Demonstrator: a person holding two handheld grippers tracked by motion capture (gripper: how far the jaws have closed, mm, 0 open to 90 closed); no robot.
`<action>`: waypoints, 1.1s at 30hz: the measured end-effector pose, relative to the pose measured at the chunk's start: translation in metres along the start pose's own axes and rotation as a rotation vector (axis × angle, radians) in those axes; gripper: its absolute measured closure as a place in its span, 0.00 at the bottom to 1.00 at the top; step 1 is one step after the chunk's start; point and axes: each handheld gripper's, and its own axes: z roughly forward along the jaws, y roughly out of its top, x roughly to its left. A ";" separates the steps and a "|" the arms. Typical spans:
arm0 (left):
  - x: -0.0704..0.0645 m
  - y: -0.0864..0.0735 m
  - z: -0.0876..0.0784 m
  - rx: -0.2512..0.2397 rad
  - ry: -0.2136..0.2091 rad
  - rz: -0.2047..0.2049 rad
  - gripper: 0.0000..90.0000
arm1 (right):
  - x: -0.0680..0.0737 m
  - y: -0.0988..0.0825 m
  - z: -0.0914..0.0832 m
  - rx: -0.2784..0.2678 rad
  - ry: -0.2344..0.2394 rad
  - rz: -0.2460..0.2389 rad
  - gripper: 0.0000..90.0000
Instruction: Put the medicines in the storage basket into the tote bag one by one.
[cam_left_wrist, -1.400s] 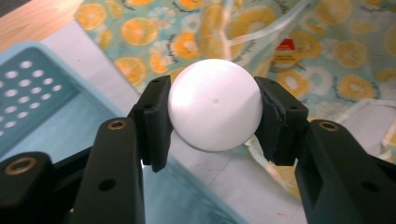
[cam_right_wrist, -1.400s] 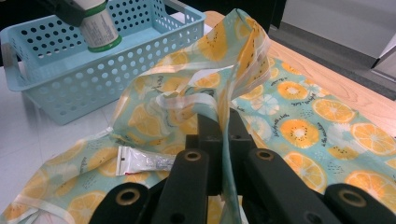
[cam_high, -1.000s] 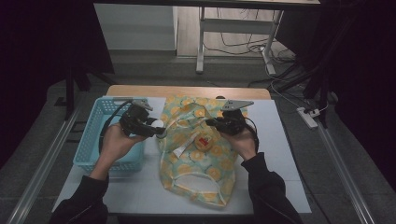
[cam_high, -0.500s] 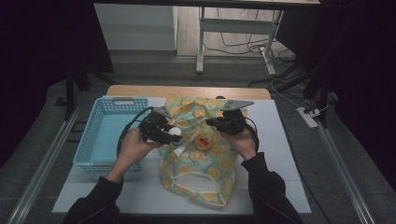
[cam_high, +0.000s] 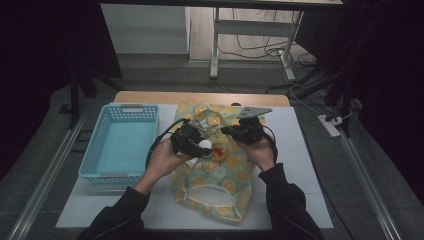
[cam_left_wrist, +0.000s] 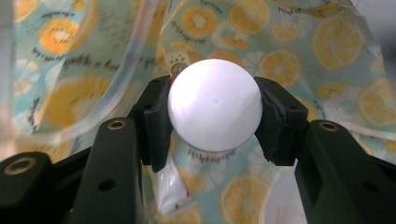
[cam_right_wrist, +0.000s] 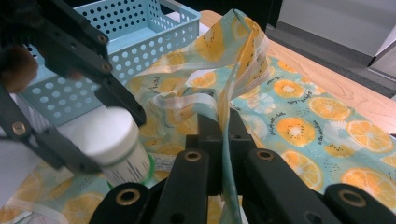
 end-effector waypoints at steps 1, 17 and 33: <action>-0.001 0.002 0.003 0.001 0.003 0.006 0.56 | 0.000 0.000 0.000 0.000 -0.001 0.001 0.99; 0.001 0.013 0.049 0.033 0.045 0.013 0.56 | -0.004 -0.003 0.001 0.005 -0.013 0.011 0.99; 0.005 0.010 0.054 -0.020 0.050 -0.022 0.42 | -0.003 -0.002 0.001 0.002 -0.011 0.008 0.99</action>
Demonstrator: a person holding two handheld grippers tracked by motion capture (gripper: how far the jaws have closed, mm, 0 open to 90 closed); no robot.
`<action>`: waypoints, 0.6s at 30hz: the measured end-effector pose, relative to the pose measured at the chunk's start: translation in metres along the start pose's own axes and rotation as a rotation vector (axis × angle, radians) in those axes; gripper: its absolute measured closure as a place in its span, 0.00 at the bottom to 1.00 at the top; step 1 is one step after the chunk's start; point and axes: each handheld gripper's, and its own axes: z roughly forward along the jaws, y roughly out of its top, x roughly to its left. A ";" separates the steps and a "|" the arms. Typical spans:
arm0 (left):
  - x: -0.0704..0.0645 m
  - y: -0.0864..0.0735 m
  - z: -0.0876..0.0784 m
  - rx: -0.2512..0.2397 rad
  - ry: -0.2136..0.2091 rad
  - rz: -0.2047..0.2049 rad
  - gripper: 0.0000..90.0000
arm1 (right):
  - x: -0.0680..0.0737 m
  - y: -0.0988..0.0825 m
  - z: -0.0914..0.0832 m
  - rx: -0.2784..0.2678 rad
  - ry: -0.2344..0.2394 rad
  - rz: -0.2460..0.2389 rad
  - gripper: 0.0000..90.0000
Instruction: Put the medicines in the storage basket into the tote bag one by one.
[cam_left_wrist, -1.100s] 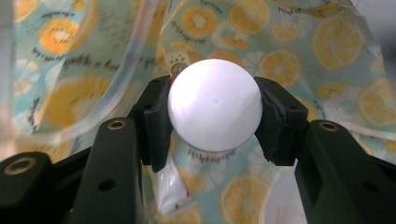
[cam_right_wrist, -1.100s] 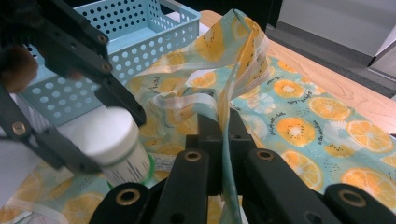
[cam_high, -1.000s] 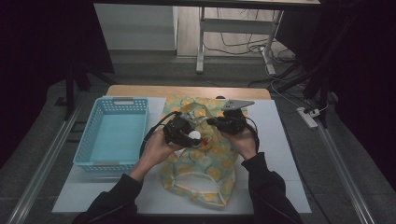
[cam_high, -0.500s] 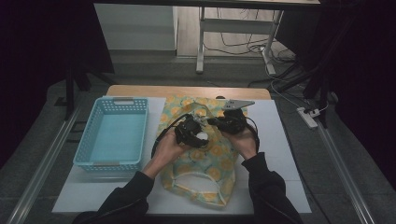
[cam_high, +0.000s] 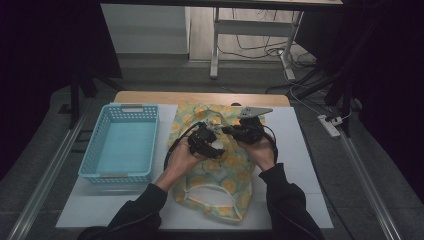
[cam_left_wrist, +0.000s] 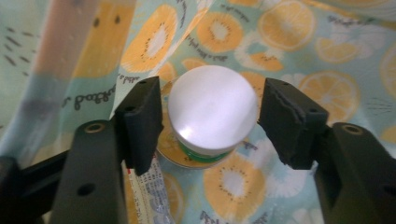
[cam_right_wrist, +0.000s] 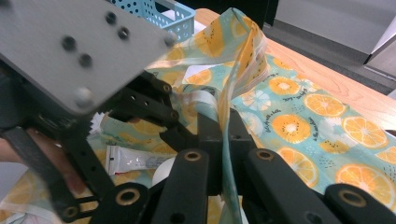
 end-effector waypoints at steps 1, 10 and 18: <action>0.000 0.000 -0.002 -0.005 -0.003 -0.002 0.40 | 0.000 0.000 0.000 0.000 0.000 0.000 0.99; -0.006 -0.007 -0.021 -0.062 -0.094 -0.023 0.26 | 0.001 0.000 0.000 0.001 0.003 -0.004 0.99; -0.014 -0.017 -0.036 -0.091 -0.104 -0.017 0.13 | 0.001 0.000 0.000 0.002 0.003 -0.006 0.99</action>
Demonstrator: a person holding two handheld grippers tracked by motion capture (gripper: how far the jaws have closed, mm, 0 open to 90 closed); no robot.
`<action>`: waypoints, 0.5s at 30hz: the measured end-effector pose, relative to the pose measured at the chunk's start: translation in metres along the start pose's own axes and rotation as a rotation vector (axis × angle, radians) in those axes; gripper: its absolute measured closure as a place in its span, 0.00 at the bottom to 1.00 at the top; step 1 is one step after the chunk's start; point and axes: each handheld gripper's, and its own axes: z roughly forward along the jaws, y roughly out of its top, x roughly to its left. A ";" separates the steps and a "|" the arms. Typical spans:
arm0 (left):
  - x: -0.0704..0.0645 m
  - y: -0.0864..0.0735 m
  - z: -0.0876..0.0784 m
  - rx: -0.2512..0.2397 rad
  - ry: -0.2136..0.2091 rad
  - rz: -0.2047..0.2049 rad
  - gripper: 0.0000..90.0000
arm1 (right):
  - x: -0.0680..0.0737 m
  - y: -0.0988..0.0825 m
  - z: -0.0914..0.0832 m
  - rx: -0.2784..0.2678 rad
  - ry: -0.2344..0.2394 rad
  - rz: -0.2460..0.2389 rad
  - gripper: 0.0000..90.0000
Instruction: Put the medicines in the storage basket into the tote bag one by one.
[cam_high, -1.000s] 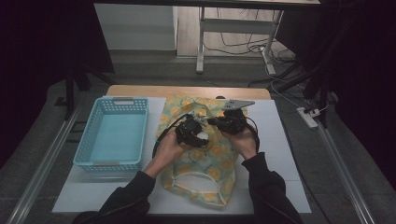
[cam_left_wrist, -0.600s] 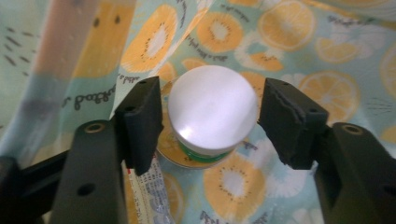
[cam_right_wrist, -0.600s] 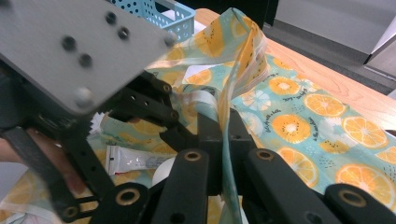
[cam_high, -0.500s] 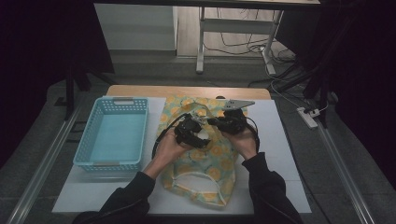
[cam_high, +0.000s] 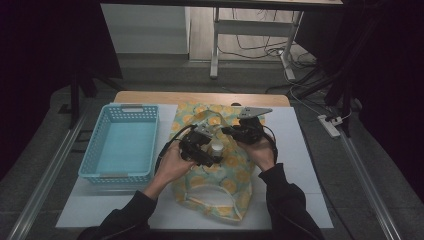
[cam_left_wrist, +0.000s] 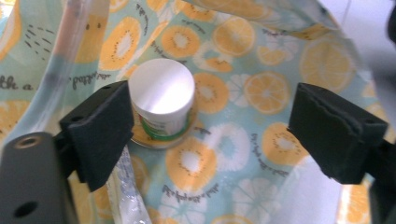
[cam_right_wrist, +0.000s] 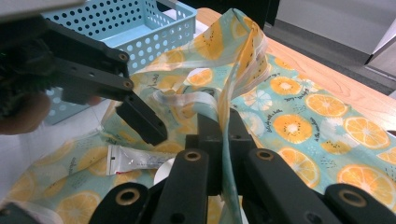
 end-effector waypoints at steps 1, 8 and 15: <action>-0.001 -0.001 -0.001 -0.009 -0.004 -0.004 0.11 | 0.000 0.000 0.000 0.000 0.001 -0.001 0.99; -0.007 -0.013 -0.009 -0.032 -0.036 -0.005 0.03 | 0.002 0.001 0.000 0.002 0.003 -0.004 0.99; -0.012 -0.026 -0.015 -0.057 -0.080 -0.010 0.00 | 0.002 0.001 0.000 0.003 0.006 -0.006 0.99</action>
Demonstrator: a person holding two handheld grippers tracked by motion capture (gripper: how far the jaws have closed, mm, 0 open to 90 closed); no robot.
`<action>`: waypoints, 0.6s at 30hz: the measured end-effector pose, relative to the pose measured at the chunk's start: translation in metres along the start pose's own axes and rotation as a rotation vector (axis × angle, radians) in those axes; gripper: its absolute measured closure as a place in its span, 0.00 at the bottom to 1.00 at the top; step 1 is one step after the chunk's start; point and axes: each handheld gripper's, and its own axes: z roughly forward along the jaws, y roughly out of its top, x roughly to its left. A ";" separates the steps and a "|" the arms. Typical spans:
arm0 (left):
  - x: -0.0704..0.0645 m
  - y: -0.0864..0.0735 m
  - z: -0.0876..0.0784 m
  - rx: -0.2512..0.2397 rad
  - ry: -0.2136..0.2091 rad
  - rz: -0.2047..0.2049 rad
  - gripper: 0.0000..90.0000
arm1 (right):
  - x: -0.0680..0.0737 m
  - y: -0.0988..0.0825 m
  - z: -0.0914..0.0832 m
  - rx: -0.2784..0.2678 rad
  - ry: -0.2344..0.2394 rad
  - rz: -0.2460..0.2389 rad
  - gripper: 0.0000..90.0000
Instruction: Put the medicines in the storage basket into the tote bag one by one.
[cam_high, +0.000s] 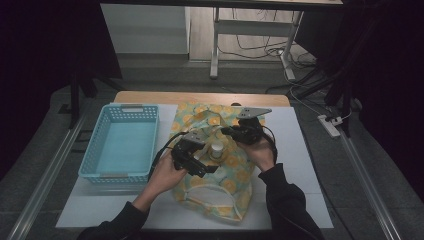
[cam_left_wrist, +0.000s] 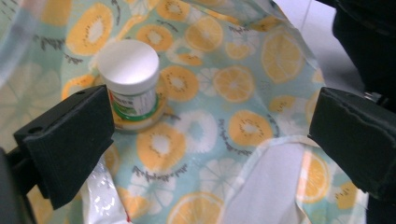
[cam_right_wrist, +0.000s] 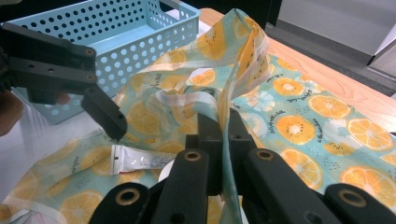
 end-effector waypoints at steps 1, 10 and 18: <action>-0.001 -0.002 0.000 0.003 -0.006 0.001 0.00 | 0.000 0.000 0.000 0.000 0.000 0.000 0.99; -0.011 -0.015 -0.010 -0.010 -0.041 0.000 0.00 | 0.001 0.000 0.000 -0.001 0.004 -0.002 0.99; -0.017 -0.026 -0.005 0.011 -0.047 0.021 0.00 | 0.003 0.000 0.000 0.004 0.008 -0.004 0.99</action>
